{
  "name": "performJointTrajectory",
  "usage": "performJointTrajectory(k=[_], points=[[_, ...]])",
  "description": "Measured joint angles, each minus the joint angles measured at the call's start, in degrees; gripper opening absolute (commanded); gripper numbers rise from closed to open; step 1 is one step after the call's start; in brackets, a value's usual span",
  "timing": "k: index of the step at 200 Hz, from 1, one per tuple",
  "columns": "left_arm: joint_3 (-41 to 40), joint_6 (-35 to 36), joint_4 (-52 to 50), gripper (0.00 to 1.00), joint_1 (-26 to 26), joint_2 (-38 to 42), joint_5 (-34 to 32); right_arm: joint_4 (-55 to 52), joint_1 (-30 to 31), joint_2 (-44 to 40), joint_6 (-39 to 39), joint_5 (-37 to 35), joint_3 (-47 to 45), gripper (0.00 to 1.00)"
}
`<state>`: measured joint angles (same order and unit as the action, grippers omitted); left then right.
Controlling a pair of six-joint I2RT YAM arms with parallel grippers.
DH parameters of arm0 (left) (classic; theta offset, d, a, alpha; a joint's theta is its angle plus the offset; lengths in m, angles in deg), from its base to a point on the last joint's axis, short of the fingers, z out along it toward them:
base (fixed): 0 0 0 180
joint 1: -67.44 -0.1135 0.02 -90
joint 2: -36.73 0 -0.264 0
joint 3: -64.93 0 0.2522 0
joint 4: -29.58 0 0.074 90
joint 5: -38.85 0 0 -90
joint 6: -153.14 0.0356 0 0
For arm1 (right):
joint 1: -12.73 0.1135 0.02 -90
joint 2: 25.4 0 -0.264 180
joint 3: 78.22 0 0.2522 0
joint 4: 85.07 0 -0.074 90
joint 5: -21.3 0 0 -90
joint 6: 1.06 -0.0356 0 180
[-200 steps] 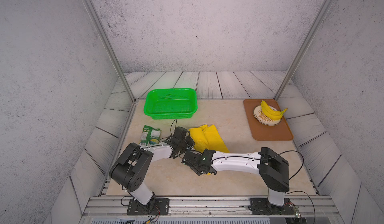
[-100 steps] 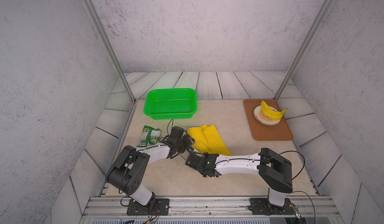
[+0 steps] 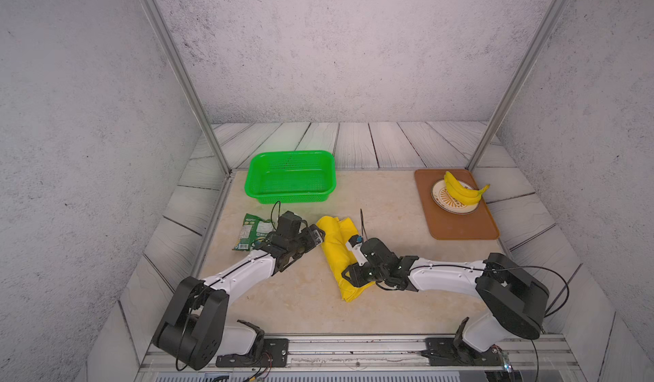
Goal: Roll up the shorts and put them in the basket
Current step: Roll the shorts at the center of the board.
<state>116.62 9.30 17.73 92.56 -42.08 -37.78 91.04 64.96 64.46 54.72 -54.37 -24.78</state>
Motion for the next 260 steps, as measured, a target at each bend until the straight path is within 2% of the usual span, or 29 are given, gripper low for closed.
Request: performJointTrajectory(k=[37,50,59,85,114,143,164,196,234,260], points=[[0.17,-0.04,3.85,0.84,2.08,-7.1,-0.04,9.33,-1.88,1.75,-4.48,5.27,-3.98,0.4],[0.66,-0.24,6.32,0.8,2.56,-9.31,0.02,10.69,-2.05,2.51,-5.09,6.16,-4.04,0.41],[1.14,-0.57,7.87,0.71,2.78,-10.69,0.2,11.21,-2.14,2.82,-5.44,6.58,-4.04,0.43],[2.62,-1.11,11.43,0.31,3.3,-13.94,1.2,10.1,-2.45,2.91,-5.6,6.67,-3.5,0.52],[3.15,-1.92,12.44,0.0,3.52,-14.73,1.42,-0.09,-2.45,1.29,-3.21,4.09,0.5,0.62],[3.45,-1.57,11.65,0.0,3.52,-14.84,1.36,-16.61,-1.95,-2.12,0.04,-2.62,7.21,0.72],[3.48,-1.66,11.34,0.0,3.52,-14.78,1.22,-27.74,-0.09,-3.19,1.81,-10.56,12.81,0.78],[3.48,-2.19,10.16,0.0,3.52,-13.9,0.9,-41.42,7.28,-1.88,3.85,-23.47,22.32,0.82],[3.26,-3.72,9.46,0.0,3.56,-13.31,0.79,-48.46,15.56,6.99,4.98,-33.44,33.24,0.87],[2.71,-4.85,9.6,0.0,3.56,-12.92,0.81,-49.55,18.27,13.57,5.25,-37.51,36.59,0.87]])
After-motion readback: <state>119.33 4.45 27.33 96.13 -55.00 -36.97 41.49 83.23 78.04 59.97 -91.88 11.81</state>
